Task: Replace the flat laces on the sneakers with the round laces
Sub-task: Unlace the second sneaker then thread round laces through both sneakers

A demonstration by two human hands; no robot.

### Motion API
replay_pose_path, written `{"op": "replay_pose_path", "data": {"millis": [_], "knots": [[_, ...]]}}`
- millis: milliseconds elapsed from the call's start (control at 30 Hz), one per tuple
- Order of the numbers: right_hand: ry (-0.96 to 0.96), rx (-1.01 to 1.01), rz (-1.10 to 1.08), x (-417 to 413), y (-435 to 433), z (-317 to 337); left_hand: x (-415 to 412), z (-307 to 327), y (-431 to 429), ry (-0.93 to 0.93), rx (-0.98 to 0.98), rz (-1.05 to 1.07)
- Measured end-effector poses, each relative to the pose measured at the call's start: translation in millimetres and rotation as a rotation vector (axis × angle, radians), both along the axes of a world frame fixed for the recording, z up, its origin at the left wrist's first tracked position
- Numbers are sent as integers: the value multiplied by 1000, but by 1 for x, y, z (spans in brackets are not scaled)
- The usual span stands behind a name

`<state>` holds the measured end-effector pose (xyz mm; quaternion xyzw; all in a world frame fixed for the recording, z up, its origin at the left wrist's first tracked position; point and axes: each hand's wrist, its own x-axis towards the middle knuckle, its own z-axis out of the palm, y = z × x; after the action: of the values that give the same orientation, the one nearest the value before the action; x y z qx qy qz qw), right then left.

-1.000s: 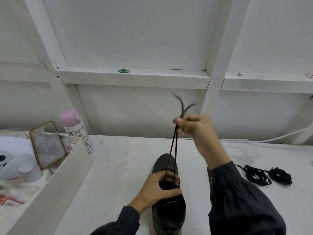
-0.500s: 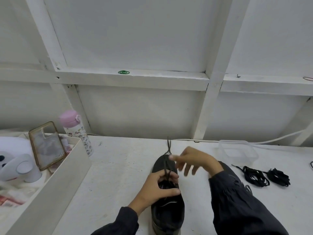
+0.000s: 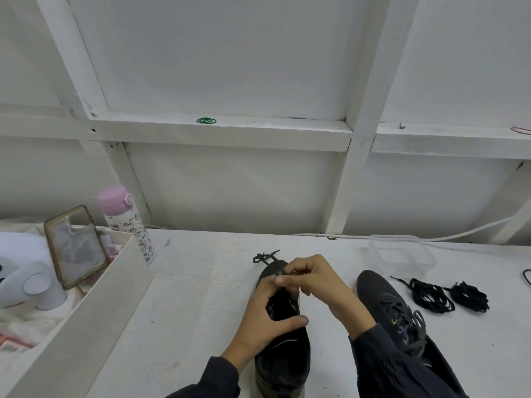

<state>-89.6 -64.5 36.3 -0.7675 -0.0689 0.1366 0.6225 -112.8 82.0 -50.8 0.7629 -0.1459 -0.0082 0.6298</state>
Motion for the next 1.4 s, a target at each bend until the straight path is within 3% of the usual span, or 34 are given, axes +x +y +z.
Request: {"op": "replay_pose_path", "data": {"millis": [167, 400, 567, 833, 1100, 1400], "knots": [[11, 29, -36, 1, -1, 6, 1, -3, -2, 146, 25, -38], [-4, 188, -15, 3, -3, 14, 0, -2, 2, 214, 88, -42], [11, 171, 9, 3, -4, 12, -2, -4, 0, 219, 80, -25], [14, 142, -3, 5, -10, 13, -7, 9, -1, 37, -95, 139], [10, 132, -20, 7, -9, 8, -9, 36, 6, 141, -243, 44], [9, 142, -44, 9, -8, 6, -5, 33, 8, 164, -252, 53]]}}
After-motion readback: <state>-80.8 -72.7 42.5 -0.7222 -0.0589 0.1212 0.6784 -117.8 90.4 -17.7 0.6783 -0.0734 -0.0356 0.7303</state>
